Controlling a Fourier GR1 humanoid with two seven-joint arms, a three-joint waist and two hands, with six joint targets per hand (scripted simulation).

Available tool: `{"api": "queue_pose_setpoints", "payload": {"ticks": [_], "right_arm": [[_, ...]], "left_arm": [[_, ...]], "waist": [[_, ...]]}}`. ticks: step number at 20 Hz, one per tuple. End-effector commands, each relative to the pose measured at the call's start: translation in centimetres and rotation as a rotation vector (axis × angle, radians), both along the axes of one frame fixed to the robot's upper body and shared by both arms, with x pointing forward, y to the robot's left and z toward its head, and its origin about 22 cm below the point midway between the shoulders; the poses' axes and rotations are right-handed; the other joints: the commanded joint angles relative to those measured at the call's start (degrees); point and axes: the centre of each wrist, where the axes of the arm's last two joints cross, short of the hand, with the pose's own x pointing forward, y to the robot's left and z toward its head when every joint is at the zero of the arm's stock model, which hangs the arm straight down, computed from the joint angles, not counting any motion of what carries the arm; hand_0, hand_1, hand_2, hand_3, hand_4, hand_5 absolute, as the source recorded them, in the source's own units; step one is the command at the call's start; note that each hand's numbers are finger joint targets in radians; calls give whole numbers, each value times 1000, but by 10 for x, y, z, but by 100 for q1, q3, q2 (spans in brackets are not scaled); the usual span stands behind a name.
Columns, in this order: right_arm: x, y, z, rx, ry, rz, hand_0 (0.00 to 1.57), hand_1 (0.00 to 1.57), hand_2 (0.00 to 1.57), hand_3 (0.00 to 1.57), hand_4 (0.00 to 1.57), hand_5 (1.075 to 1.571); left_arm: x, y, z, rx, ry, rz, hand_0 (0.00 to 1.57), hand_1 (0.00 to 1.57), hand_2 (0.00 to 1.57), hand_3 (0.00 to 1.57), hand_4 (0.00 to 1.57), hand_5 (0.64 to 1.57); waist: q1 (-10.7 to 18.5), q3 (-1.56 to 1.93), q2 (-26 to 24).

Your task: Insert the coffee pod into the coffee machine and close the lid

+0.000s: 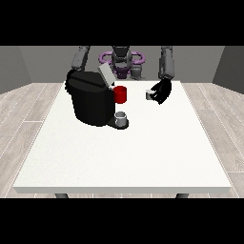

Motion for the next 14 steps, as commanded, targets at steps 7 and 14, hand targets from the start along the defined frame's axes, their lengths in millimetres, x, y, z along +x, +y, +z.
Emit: {"api": "queue_pose_setpoints", "payload": {"ticks": [7,14], "right_arm": [[-2,-10,-20,-2,73,-24,0,0,0,0,259,1571],[-12,-16,-30,-22,95,3,0,0,0,0,219,1571]], "left_arm": [[30,-49,47,-54,14,-65,1420,1420,1392,1289,596,1571],[38,-55,78,-126,27,-99,1451,1451,1446,1387,604,1571]], "waist": [[178,-3,-506],[214,-4,-705]]}}
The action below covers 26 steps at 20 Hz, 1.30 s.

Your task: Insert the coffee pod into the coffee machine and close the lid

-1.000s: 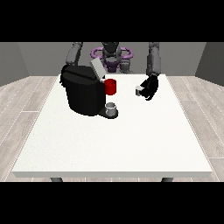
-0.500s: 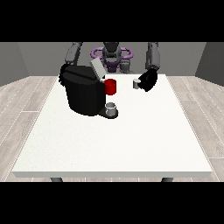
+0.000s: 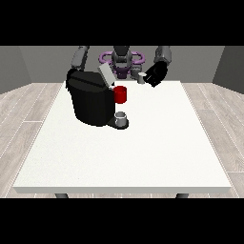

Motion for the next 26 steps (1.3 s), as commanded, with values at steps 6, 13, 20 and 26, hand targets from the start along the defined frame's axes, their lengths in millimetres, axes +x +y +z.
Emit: {"api": "queue_pose_setpoints", "payload": {"ticks": [6,13,20,26], "right_arm": [[14,15,17,27,-17,19,0,0,0,0,335,1571],[12,-6,26,-20,-28,71,0,0,0,0,154,1571],[19,-4,39,-12,-127,89,0,0,0,0,207,1571],[25,11,44,6,-201,160,0,0,0,0,21,1571]], "left_arm": [[14,-8,41,-17,-19,2,1461,1461,1471,1425,629,1571],[26,-21,72,-95,-47,50,1402,1402,1430,1369,656,1571],[35,-7,92,-109,-92,106,1352,1352,1398,1316,611,1571],[47,22,147,-131,-209,163,1436,1436,1456,1327,621,1571]], "waist": [[-158,-2,-42],[-485,-2,11],[-709,-3,529],[-947,-2,1052]]}}
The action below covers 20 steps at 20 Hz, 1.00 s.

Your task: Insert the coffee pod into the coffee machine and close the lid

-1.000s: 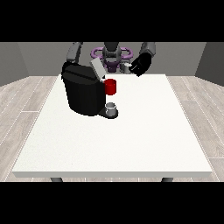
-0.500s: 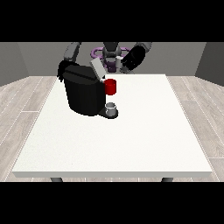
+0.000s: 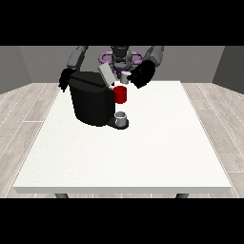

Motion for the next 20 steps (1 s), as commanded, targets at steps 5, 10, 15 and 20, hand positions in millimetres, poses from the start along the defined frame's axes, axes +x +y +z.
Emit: {"api": "queue_pose_setpoints", "payload": {"ticks": [5,10,15,20], "right_arm": [[12,11,10,-13,-84,96,0,0,0,0,0,1571],[18,-3,14,-18,-99,134,0,0,0,0,183,1571],[29,0,23,-18,-128,125,0,0,0,0,267,1571],[28,-4,24,-27,-119,139,0,0,0,0,242,1571]], "left_arm": [[11,12,60,-47,-52,56,1489,1489,1476,1411,599,1571],[13,20,82,-103,-73,66,1458,1458,1476,1374,596,1571],[14,7,78,-48,-127,52,1438,1438,1467,1362,625,1571],[13,29,76,-1,-127,54,1523,1523,1529,1442,698,1571]], "waist": [[-110,3,425],[-194,3,718],[-190,4,979],[-265,2,1078]]}}
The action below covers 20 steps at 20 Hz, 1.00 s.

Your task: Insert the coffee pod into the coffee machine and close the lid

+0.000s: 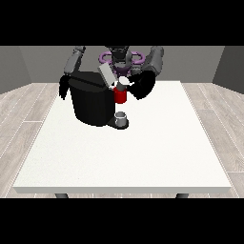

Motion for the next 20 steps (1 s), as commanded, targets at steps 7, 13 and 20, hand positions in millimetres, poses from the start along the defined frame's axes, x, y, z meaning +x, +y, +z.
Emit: {"api": "queue_pose_setpoints", "payload": {"ticks": [7,13,20], "right_arm": [[24,-1,26,-10,-23,-9,0,0,0,0,263,1571],[16,-8,-1,-4,26,-17,0,0,0,0,255,1571],[-26,-63,-52,52,177,-169,0,0,0,0,349,1571]], "left_arm": [[3,-8,10,1,-81,30,1391,1391,1443,1373,603,1571],[5,-28,4,1,-42,22,1374,1374,1384,1258,554,1571],[-6,-55,-73,-233,36,-233,0,0,0,0,0,1571]], "waist": [[-33,-4,332],[78,-1,153],[959,-1,-705]]}}
